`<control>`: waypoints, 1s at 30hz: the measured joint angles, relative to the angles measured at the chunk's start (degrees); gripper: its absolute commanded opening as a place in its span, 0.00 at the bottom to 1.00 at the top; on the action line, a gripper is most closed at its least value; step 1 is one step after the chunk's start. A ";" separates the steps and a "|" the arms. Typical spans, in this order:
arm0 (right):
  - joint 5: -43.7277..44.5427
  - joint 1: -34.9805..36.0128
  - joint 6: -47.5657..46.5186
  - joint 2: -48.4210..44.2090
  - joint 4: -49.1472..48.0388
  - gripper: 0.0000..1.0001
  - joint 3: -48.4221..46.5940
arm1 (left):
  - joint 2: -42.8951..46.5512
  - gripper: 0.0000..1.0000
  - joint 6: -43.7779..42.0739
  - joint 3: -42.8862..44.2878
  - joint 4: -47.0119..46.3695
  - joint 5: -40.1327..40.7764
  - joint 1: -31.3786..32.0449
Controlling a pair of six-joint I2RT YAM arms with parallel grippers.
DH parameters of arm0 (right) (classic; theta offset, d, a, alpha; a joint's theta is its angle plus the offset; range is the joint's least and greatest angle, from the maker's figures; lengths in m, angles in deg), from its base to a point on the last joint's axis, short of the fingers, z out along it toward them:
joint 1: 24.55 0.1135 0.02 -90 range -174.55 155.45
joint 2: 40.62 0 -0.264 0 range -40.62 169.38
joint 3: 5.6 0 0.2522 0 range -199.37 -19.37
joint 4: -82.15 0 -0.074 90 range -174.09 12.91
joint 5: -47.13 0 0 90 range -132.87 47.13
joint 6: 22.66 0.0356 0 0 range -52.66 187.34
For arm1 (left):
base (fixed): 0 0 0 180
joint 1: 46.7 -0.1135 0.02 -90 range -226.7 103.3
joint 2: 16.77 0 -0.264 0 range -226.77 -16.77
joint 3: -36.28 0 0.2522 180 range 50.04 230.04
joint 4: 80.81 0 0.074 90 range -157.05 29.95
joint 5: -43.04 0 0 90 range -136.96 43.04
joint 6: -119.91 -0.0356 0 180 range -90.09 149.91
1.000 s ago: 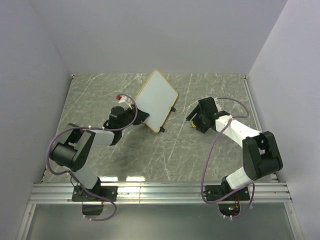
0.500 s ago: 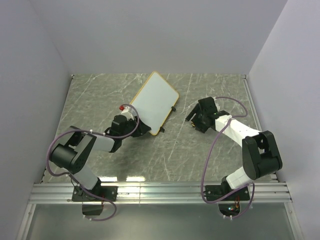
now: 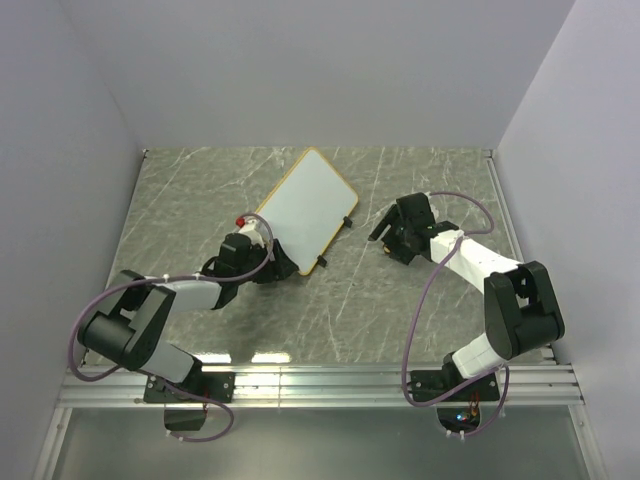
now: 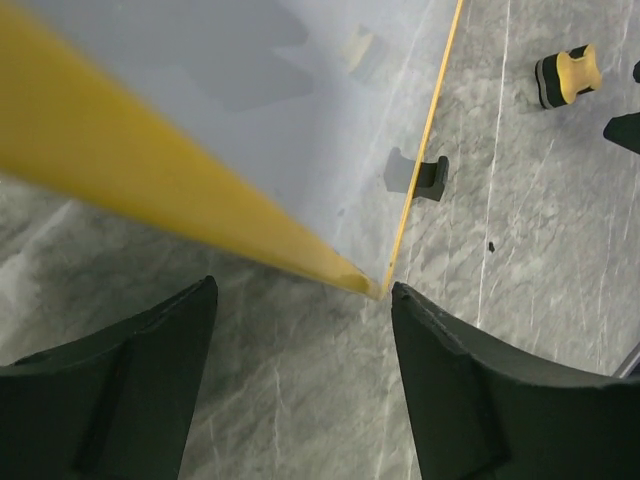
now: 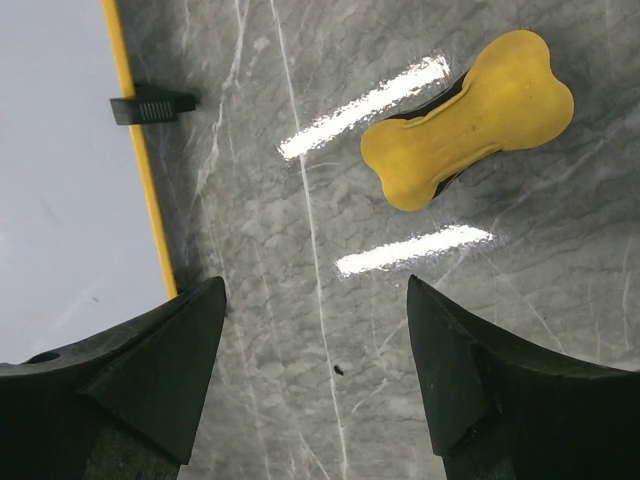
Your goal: Erase the whiteboard
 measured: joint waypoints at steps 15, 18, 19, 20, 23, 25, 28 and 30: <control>-0.35 0.00 -0.92 0.00 -0.22 0.81 -1.03 | 8.59 0.84 -0.20 5.49 11.63 -0.04 -0.04; -0.44 0.00 -0.94 0.00 -0.26 0.82 -1.60 | 11.02 0.84 -0.63 6.93 13.97 0.46 -0.04; -0.46 0.00 -0.94 0.00 -0.20 0.82 -1.81 | 11.63 0.84 -0.90 7.30 14.80 0.66 -0.04; -0.52 0.00 -1.05 0.00 -0.02 0.81 -2.19 | 12.48 0.84 -1.44 7.72 16.22 1.11 -0.04; -0.92 0.02 -1.70 0.00 0.66 0.81 -3.87 | 15.39 0.85 -2.67 8.13 20.28 2.25 -0.04; -1.27 0.28 -2.43 -0.07 1.22 0.81 -5.35 | 18.86 0.86 -3.91 8.17 24.52 3.32 -0.11; -2.23 0.48 -3.78 -0.46 1.92 0.83 -7.93 | 24.13 0.86 -4.90 8.83 30.91 4.66 -0.26; -3.37 0.85 -4.92 -0.96 2.82 0.84 -10.49 | 27.45 0.86 -4.87 10.36 35.23 5.55 -0.52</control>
